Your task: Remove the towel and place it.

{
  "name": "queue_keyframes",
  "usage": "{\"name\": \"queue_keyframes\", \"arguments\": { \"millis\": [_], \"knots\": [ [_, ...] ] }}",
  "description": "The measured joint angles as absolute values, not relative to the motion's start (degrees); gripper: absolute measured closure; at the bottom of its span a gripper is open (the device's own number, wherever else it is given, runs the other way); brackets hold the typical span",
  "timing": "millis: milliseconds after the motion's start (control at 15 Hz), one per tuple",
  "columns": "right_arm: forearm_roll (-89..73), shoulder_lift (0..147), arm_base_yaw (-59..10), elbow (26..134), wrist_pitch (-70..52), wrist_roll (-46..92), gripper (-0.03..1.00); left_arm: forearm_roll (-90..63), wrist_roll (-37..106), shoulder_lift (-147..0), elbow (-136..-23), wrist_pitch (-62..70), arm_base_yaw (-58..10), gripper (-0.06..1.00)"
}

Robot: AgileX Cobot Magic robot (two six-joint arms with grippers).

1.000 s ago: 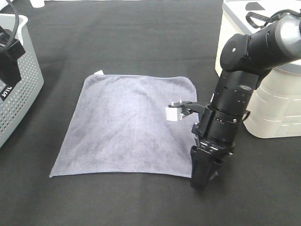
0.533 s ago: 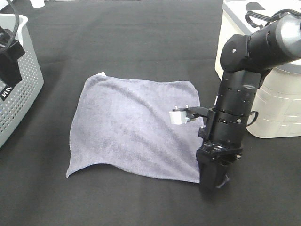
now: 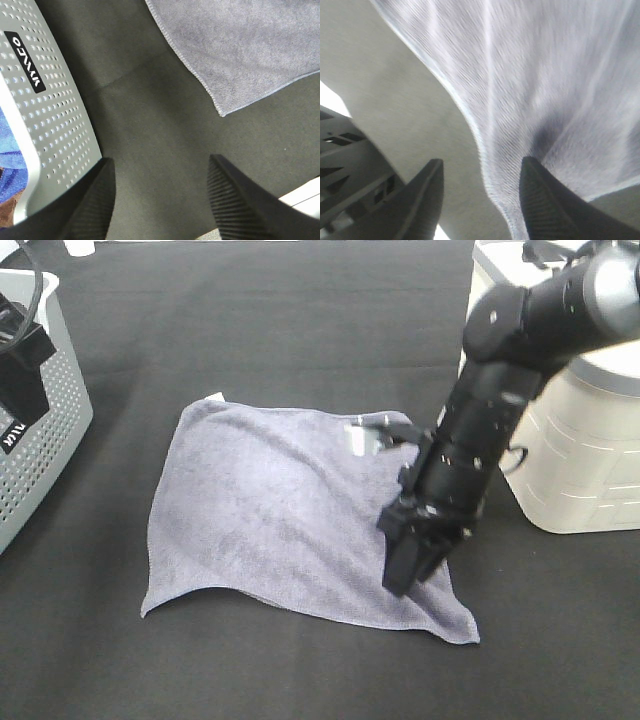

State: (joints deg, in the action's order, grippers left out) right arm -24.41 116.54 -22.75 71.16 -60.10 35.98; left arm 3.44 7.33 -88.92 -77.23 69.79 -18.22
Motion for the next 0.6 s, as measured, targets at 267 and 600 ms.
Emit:
{"name": "queue_keyframes", "arguments": {
  "millis": [267, 600],
  "knots": [
    [-24.81, 116.54, -22.75, 86.23, -68.87, 30.6, 0.46, 3.44, 7.45, -88.92, -77.23, 69.79, -18.22, 0.42],
    [-24.24, 113.96, -22.75, 96.31, -69.21, 24.52, 0.15, 3.44, 3.61, -88.92, -77.23, 69.79, -18.22, 0.37]
  ]
}}
